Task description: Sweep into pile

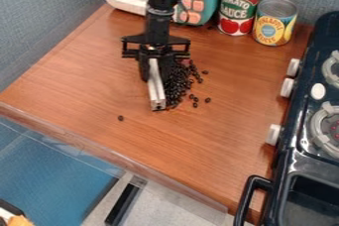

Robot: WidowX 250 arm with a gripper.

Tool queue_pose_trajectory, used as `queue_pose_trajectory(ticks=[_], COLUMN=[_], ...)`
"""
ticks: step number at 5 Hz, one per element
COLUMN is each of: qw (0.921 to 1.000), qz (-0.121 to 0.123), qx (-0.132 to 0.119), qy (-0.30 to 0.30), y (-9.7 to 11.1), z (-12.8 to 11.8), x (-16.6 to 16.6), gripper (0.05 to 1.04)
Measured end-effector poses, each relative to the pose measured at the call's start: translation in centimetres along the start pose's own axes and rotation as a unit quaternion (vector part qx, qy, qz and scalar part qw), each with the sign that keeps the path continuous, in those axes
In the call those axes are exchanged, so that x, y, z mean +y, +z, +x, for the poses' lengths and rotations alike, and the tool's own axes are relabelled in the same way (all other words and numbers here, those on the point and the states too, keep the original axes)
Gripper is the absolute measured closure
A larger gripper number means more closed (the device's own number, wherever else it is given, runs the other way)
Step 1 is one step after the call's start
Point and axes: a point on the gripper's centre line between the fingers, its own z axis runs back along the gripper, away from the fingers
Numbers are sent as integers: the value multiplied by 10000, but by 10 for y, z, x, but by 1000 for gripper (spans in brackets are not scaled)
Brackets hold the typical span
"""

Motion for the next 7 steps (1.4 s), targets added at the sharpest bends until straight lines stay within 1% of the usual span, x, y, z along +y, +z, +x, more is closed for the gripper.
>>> queue_pose_trajectory(ticks=[1, 3, 4, 5, 6, 7], qw=[9998, 9992, 9986, 9973, 9945, 9927], qz=[-71, -243, -356, -644, -1033, -1203], qx=[112, 214, 364, 350, 126, -126], qy=[161, 241, 173, 61, 72, 5], y=[1, 6, 9, 35, 74, 96], z=[3, 8, 2, -3, 2, 13], x=[-10, -28, -34, -37, -26, -2], gripper=[722, 722, 722, 722, 722, 722])
